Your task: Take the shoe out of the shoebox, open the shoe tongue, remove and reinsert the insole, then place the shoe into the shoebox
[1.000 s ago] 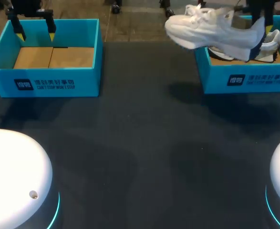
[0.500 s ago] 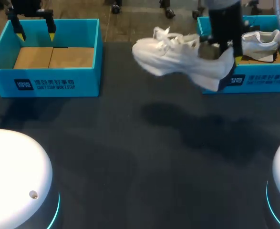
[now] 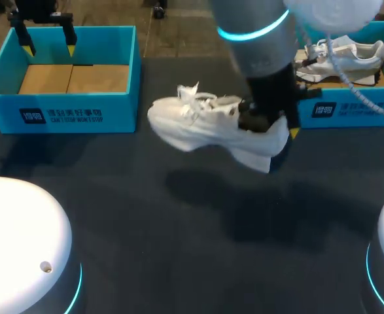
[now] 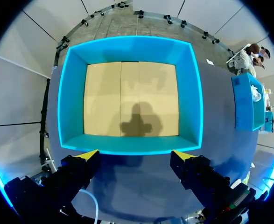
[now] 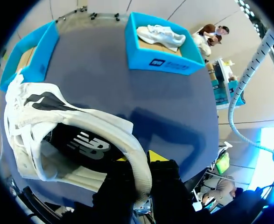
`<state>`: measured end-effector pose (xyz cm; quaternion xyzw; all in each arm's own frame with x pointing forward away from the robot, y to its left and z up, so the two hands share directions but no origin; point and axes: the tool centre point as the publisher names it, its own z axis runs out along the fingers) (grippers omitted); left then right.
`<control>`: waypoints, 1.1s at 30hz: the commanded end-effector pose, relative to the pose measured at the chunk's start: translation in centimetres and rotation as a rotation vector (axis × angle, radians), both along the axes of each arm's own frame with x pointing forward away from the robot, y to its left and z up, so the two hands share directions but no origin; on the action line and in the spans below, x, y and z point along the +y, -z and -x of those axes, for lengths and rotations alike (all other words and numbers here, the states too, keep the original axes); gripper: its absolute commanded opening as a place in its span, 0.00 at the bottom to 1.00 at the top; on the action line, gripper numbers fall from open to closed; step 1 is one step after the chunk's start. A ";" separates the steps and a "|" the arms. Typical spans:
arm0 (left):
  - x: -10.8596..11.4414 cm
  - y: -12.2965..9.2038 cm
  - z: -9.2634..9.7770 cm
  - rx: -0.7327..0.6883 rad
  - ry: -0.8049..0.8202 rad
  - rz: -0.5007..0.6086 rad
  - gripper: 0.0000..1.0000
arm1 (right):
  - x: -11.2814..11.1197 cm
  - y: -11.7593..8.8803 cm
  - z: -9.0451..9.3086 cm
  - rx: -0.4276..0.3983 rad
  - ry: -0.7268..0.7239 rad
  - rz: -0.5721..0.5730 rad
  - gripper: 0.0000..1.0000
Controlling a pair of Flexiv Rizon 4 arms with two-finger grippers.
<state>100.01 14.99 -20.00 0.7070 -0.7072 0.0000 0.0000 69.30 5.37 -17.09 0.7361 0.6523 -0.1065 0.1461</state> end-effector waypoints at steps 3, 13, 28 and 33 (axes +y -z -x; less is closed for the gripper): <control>0.0 0.0 0.0 0.000 0.000 0.000 1.00 | 1.2 1.5 0.8 0.053 -0.027 -0.047 0.00; 0.0 0.0 0.0 0.000 0.000 0.000 1.00 | 1.2 1.5 0.8 0.053 -0.027 -0.047 0.00; 0.0 0.0 0.0 0.000 0.000 0.000 1.00 | 1.9 4.5 0.9 0.076 -0.077 -0.047 0.00; 0.0 0.0 0.0 0.000 0.000 0.000 1.00 | 2.6 7.3 1.7 0.107 -0.106 -0.042 0.00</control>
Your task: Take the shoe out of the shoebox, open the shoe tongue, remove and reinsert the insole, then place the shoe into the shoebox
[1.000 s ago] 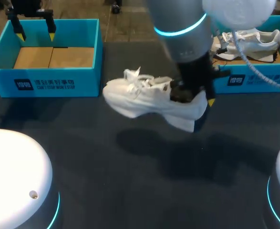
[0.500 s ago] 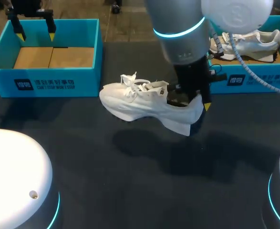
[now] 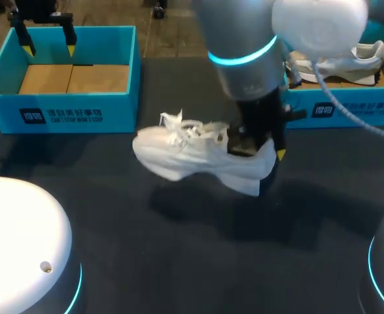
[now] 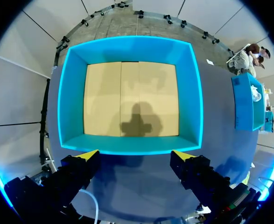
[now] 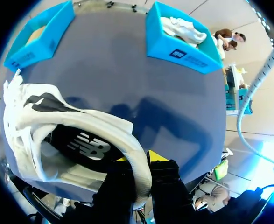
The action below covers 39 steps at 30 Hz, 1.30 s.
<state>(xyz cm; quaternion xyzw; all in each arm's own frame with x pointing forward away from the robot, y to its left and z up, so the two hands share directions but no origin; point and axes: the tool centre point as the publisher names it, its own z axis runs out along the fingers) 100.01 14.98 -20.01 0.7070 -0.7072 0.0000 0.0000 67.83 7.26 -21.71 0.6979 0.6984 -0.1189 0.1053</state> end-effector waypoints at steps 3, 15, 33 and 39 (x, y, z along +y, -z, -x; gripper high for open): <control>0.0 0.0 0.0 0.000 0.000 0.000 1.00 | 0.9 4.4 0.5 0.020 -0.007 -0.022 0.00; 0.0 0.0 0.0 0.000 0.000 0.000 1.00 | 0.8 9.8 0.1 -0.001 0.031 -0.068 0.00; 0.0 0.0 0.0 0.000 0.000 0.000 1.00 | 0.0 15.1 -0.5 0.013 0.013 -0.036 0.00; 0.0 0.0 0.0 0.000 0.000 0.000 1.00 | -0.2 15.4 -0.4 0.021 0.019 -0.053 0.25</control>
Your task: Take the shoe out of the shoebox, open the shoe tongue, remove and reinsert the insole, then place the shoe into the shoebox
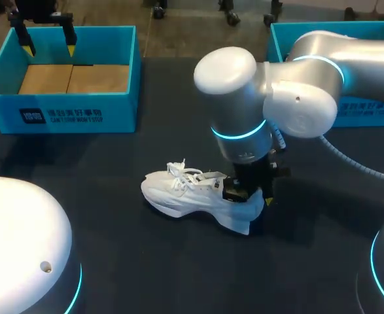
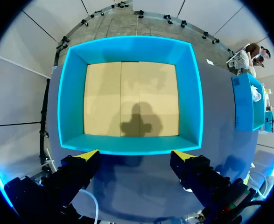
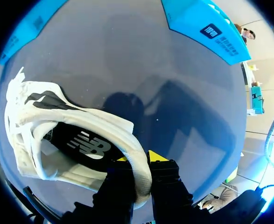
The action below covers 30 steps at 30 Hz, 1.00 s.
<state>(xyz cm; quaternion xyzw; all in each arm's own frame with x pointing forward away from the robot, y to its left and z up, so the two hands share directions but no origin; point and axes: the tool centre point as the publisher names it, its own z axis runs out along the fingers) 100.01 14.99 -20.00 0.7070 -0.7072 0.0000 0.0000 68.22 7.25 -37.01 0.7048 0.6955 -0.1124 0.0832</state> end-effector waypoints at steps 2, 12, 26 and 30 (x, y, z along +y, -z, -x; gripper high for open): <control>0.0 0.0 0.0 0.000 0.000 0.000 1.00 | -0.3 0.1 0.1 -0.002 0.003 -0.025 0.33; 0.0 0.0 0.0 0.000 0.000 0.000 1.00 | -0.4 -1.8 0.3 -0.028 0.002 -0.019 0.45; 0.0 0.0 0.0 0.000 0.000 0.000 1.00 | 0.8 -6.8 1.1 -0.085 -0.246 -0.238 1.00; 0.0 0.0 0.0 0.000 0.000 0.000 1.00 | 1.9 -7.6 1.3 -0.086 -0.433 -0.278 1.00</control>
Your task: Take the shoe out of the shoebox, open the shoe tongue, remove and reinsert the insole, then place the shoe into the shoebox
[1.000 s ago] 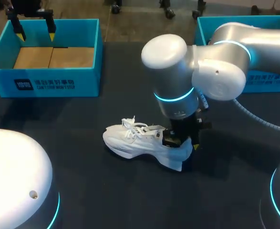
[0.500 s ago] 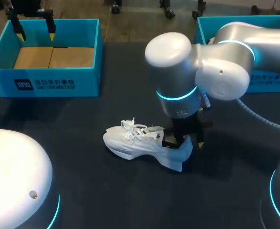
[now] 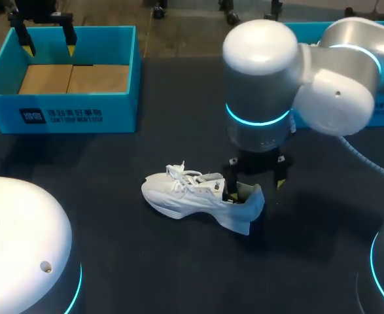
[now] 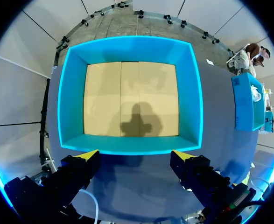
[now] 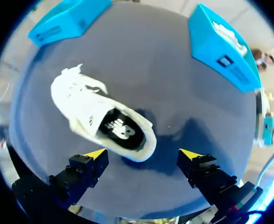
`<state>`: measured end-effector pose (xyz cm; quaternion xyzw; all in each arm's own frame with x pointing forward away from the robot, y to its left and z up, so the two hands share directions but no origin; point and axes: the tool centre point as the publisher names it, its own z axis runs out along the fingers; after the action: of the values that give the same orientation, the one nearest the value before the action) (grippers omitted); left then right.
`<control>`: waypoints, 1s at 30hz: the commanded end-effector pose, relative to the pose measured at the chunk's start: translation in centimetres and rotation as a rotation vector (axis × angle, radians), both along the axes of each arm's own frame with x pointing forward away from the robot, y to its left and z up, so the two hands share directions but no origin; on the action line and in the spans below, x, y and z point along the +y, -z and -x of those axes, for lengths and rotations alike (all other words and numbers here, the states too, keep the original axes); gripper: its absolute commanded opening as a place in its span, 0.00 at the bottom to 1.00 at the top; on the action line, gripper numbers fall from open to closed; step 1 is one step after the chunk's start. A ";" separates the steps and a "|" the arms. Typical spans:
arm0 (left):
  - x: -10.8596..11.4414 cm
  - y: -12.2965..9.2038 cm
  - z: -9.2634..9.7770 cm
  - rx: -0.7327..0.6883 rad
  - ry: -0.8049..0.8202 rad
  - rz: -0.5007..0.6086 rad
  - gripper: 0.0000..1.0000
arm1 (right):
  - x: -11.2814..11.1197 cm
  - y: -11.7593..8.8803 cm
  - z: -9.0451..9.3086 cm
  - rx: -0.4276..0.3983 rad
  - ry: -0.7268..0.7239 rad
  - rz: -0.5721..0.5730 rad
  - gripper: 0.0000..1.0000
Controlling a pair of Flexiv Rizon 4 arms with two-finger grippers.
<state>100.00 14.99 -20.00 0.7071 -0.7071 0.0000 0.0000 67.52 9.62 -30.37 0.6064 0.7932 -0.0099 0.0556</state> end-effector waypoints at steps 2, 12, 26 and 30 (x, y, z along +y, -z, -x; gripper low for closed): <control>0.0 0.0 0.0 0.000 0.000 0.000 1.00 | 0.4 -1.4 0.5 -0.020 -0.266 -0.098 1.00; 0.0 0.0 0.0 0.000 0.000 0.000 1.00 | 2.4 -2.0 0.1 -0.021 -0.447 -0.032 1.00; 0.0 0.0 0.0 0.000 0.000 0.000 1.00 | 2.2 -1.9 0.4 -0.039 -0.464 -0.034 1.00; 0.0 0.0 0.0 0.000 0.000 0.000 1.00 | 0.6 -1.9 0.4 -0.192 -0.671 -0.106 1.00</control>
<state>100.01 14.99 -20.00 0.7070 -0.7072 0.0000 0.0000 67.89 12.15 -28.27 0.3741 0.9238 0.0324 0.0750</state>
